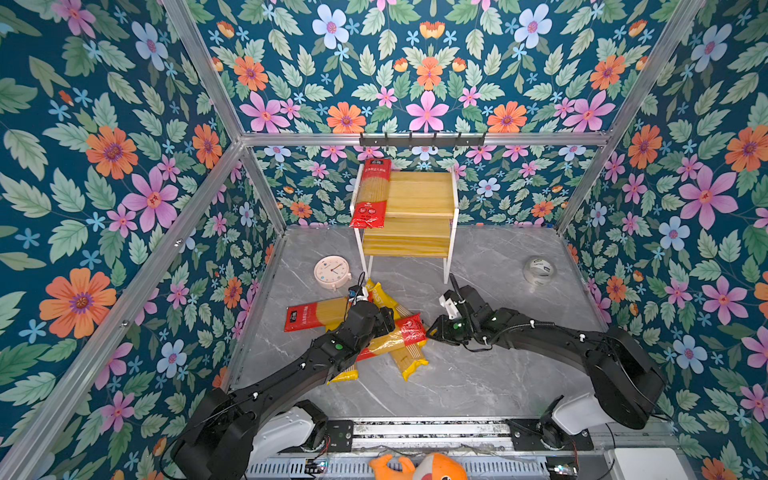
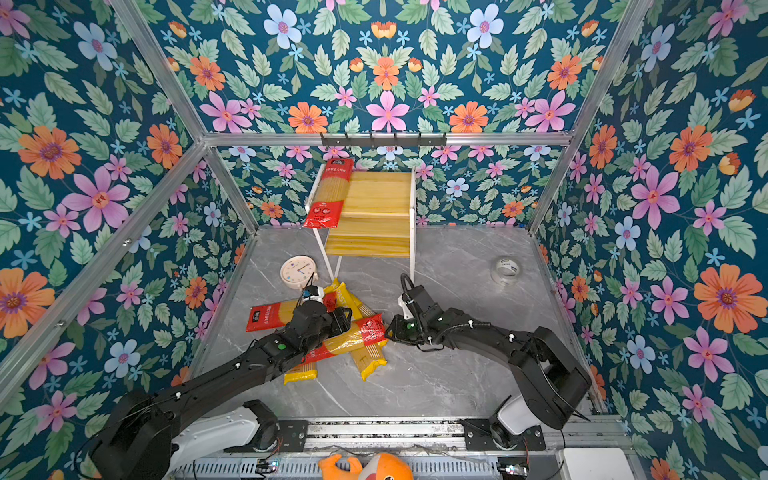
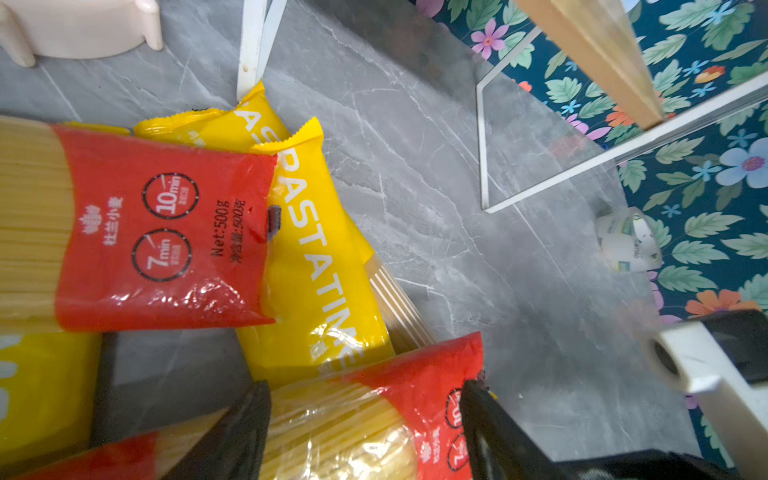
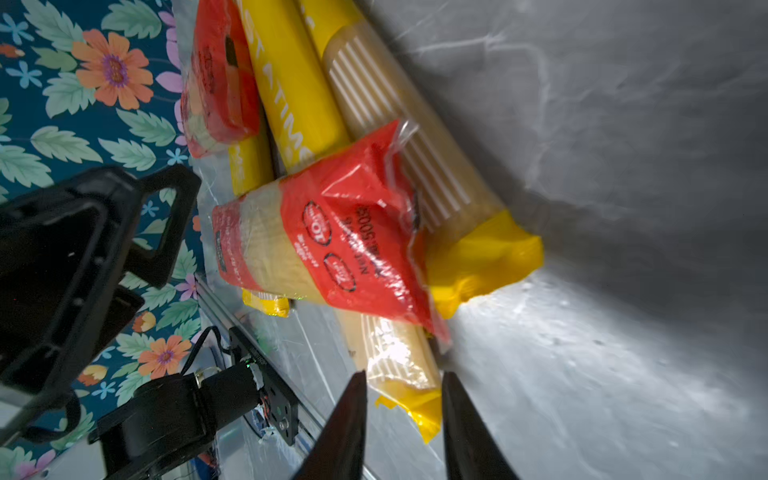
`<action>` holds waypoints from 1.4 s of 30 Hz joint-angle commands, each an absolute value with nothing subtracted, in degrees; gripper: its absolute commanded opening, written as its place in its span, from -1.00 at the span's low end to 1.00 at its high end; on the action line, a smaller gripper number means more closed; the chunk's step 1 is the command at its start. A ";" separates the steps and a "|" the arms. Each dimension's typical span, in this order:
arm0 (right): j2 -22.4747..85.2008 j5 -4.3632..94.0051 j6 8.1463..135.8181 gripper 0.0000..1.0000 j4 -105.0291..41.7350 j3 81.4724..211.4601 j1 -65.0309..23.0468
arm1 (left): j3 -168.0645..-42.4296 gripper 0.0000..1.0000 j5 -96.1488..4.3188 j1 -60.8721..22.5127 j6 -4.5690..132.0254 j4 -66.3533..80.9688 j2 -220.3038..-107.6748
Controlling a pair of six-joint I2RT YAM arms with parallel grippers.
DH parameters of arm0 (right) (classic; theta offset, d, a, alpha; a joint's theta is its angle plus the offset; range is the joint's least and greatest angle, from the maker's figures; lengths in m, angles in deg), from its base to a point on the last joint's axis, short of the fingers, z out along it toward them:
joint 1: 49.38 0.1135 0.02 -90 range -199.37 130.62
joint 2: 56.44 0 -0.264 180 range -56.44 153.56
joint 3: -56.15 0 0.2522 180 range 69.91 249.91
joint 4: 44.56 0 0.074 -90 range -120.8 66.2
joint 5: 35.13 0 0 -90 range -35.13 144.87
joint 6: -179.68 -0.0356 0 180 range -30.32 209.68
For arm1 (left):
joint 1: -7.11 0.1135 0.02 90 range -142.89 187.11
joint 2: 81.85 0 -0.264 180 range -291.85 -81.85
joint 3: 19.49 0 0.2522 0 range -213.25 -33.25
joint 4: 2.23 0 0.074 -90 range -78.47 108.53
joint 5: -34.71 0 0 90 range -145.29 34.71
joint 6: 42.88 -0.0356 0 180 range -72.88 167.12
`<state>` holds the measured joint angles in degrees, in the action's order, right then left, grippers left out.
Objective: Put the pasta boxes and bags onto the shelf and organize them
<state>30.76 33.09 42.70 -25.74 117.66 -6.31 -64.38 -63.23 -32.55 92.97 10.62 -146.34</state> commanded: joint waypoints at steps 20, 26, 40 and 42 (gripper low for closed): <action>51.72 56.51 8.91 0.32 -50.75 126.94 20.32 | -65.94 0.54 -58.65 -20.62 81.84 18.81 -140.48; 55.46 62.77 1.76 0.42 -61.07 125.46 20.13 | -63.84 0.54 -57.31 -19.61 81.90 16.16 -138.94; 49.54 51.00 23.14 0.32 -43.29 131.61 15.55 | -59.59 0.53 -62.35 -19.59 92.59 19.26 -128.28; 47.02 49.20 31.03 0.34 -36.26 131.96 14.27 | -57.38 0.49 -62.49 -20.19 94.84 18.82 -127.01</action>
